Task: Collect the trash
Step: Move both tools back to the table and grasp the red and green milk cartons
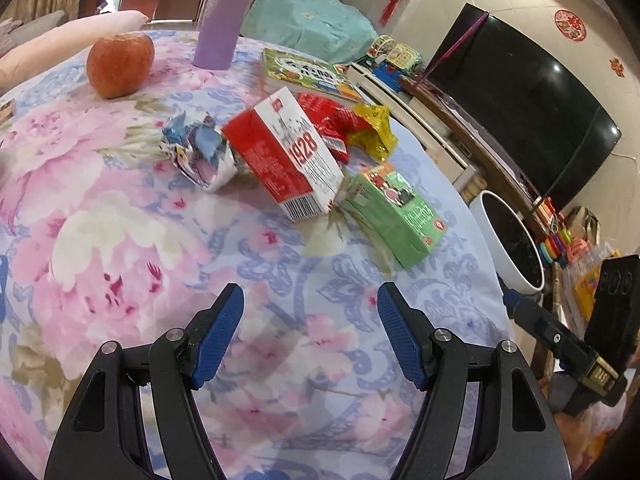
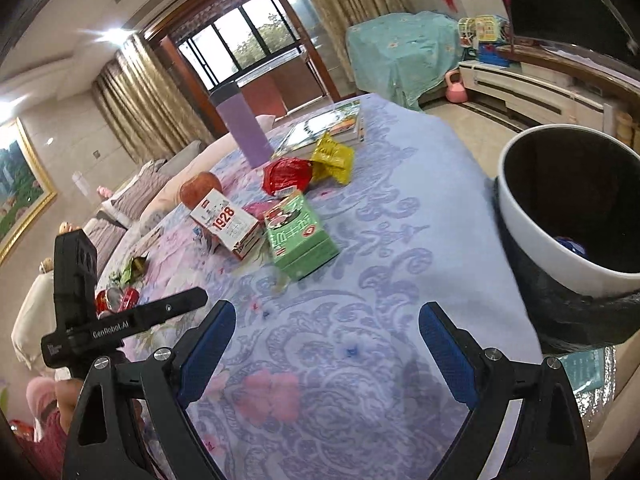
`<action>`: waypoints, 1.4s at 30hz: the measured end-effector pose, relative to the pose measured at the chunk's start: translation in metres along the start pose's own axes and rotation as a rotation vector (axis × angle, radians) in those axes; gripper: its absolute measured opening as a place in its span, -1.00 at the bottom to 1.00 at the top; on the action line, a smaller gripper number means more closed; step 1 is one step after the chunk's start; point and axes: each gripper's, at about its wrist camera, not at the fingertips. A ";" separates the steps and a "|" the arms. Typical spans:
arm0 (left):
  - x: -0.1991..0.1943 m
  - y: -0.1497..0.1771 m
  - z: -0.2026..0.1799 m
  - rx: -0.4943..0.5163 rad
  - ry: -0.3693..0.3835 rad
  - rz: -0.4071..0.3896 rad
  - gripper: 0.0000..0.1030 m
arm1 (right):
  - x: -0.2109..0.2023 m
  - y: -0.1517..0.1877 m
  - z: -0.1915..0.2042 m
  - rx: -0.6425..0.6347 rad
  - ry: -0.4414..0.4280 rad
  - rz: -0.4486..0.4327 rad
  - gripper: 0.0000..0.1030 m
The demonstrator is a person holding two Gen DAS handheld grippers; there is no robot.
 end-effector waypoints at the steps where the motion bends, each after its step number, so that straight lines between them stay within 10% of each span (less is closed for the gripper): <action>1: 0.001 -0.001 0.001 -0.003 0.001 0.001 0.37 | 0.002 0.000 0.001 -0.009 0.000 0.003 0.83; 33: 0.054 -0.070 0.019 -0.046 0.013 -0.022 0.36 | 0.093 -0.039 0.030 -0.291 0.019 0.140 0.82; 37: 0.056 -0.068 0.011 -0.010 0.020 -0.011 -0.06 | 0.100 -0.039 0.033 -0.296 0.022 0.150 0.79; 42: 0.048 -0.067 0.001 0.041 0.028 -0.023 -0.37 | 0.105 -0.034 0.030 -0.280 0.035 0.197 0.04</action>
Point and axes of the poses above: each gripper's, at about its wrist camera, not at the fingertips, and x roughly the way its jaws point, z to its left, y to its underside, and after that the axes turned 3 degrees about -y, right-handed
